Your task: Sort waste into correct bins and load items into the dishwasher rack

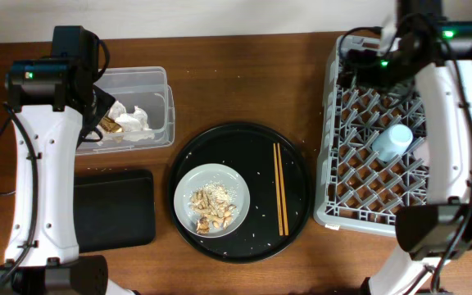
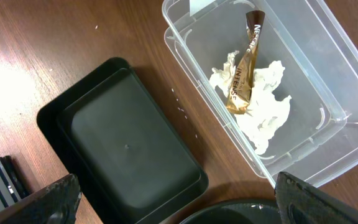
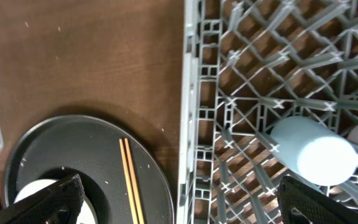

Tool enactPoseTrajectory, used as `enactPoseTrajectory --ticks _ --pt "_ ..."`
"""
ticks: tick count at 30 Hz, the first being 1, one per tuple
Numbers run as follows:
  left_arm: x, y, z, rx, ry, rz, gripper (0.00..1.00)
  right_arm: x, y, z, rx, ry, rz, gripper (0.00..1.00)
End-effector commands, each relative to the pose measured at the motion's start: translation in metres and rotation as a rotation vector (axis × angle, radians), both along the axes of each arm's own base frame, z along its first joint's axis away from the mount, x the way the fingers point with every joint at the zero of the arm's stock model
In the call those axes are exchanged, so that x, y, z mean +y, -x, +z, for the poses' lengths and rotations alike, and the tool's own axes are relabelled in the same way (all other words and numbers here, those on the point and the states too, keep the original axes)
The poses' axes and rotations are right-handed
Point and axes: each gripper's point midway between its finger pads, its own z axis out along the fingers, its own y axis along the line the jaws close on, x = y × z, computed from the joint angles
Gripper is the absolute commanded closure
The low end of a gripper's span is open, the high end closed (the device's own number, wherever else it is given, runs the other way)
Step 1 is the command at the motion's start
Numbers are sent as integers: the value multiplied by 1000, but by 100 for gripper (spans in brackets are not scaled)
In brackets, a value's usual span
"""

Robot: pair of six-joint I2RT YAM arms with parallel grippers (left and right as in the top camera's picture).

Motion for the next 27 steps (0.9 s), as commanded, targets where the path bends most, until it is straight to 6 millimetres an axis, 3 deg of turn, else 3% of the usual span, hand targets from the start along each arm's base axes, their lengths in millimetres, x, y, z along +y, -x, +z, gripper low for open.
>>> enactPoseTrajectory --ticks 1,2,3,12,23,27 --pt "2 2 8 -23 -12 9 1 2 0 -35 107 48 18 23" --pt "2 2 8 -23 -12 9 1 6 2 -45 138 45 26 41" --pt "2 2 8 -23 -12 9 1 9 6 -55 172 40 31 51" --pt "2 2 8 -23 -12 9 1 17 32 -130 371 22 52 52" --pt "2 2 8 -23 -12 9 1 30 44 -168 417 -53 63 52" --pt "3 2 8 -23 -12 10 1 29 51 -180 436 -52 63 73"
